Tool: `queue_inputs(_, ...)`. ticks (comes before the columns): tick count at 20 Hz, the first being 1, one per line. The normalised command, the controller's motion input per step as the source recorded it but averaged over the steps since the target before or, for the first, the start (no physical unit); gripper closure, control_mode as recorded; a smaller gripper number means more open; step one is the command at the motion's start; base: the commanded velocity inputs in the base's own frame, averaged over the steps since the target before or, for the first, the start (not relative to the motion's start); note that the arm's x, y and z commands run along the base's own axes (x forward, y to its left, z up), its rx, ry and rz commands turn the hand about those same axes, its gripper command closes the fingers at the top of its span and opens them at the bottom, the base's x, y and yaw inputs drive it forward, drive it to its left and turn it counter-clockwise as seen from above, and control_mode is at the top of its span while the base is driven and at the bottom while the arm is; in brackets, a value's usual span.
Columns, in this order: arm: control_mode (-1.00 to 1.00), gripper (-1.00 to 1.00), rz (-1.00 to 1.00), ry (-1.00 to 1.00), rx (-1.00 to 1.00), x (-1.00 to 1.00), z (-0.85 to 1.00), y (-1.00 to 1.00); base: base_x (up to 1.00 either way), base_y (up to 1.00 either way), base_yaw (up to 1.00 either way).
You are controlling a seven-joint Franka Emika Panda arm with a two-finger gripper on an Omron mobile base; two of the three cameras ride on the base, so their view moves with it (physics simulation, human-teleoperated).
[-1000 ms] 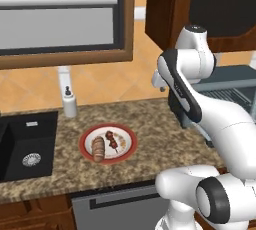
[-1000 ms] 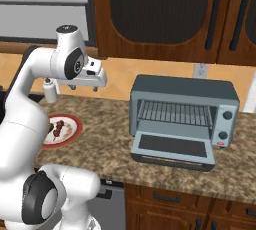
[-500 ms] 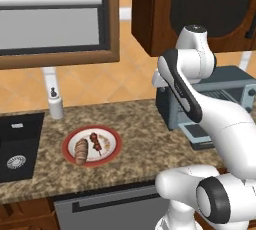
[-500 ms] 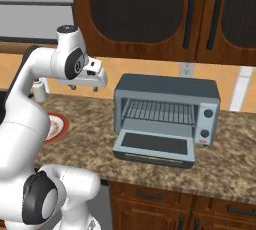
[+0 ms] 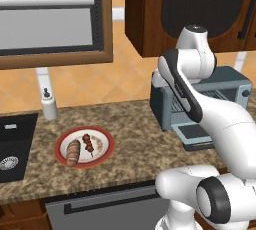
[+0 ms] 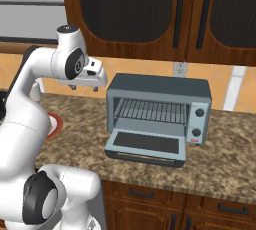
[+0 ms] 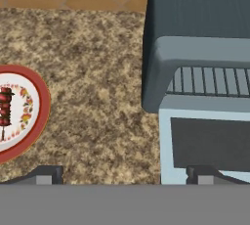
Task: Pick up the kebab skewer and baguette bread, and place them inside the toaster oven. Close the toaster oven door and start by setting the timer.
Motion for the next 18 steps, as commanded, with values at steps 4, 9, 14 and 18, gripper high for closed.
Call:
queue_inputs(4,1.0,-1.0,0.0,0.0,0.0,0.0,0.0,0.0,0.0,0.0,0.0)
queue_inputs(9,1.0,-1.0,0.0,0.0,0.0,0.0,0.0,0.0,0.0,0.0,0.0)
queue_inputs(14,-1.0,-1.0,0.0,0.0,0.0,0.0,0.0,0.0,0.0,0.0,0.0)
queue_inputs(18,-1.0,-1.0,0.0,0.02,0.01,-0.14,-0.06,0.0,0.0,0.0,0.0)
